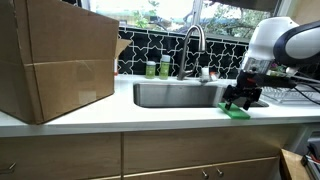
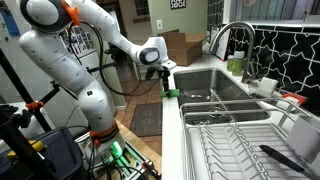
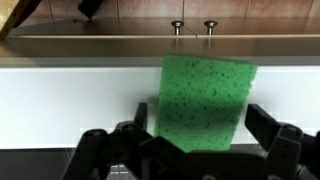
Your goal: Pick up the green sponge and squeeze the liquid in it inside the sink then place it back on the edge of the sink
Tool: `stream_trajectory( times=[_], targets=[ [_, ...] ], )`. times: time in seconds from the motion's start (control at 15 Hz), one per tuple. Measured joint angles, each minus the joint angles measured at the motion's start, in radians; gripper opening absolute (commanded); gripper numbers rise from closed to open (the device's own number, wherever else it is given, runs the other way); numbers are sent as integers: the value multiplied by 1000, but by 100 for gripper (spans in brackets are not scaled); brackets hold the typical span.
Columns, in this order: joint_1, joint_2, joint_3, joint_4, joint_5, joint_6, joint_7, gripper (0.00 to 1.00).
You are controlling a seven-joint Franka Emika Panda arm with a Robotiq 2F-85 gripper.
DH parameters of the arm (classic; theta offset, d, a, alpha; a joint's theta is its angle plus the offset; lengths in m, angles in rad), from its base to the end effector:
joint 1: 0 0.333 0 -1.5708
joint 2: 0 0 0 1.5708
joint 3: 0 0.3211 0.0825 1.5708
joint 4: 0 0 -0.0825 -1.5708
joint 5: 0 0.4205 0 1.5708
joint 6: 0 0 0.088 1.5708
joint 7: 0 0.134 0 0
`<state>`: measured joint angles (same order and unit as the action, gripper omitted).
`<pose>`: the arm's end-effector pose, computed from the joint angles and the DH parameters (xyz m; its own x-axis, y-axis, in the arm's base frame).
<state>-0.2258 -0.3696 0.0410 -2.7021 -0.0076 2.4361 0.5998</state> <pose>0.4160 -0.0795 0.3074 0.7054 -0.7022 0.0965 -0.7020 -0.7110 -0.0414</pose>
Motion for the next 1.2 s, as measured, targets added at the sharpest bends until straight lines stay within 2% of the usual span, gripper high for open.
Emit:
stream_trajectory(
  times=[1.2],
  targets=[
    [15,96,-25,46,28,8,-14,98]
  ],
)
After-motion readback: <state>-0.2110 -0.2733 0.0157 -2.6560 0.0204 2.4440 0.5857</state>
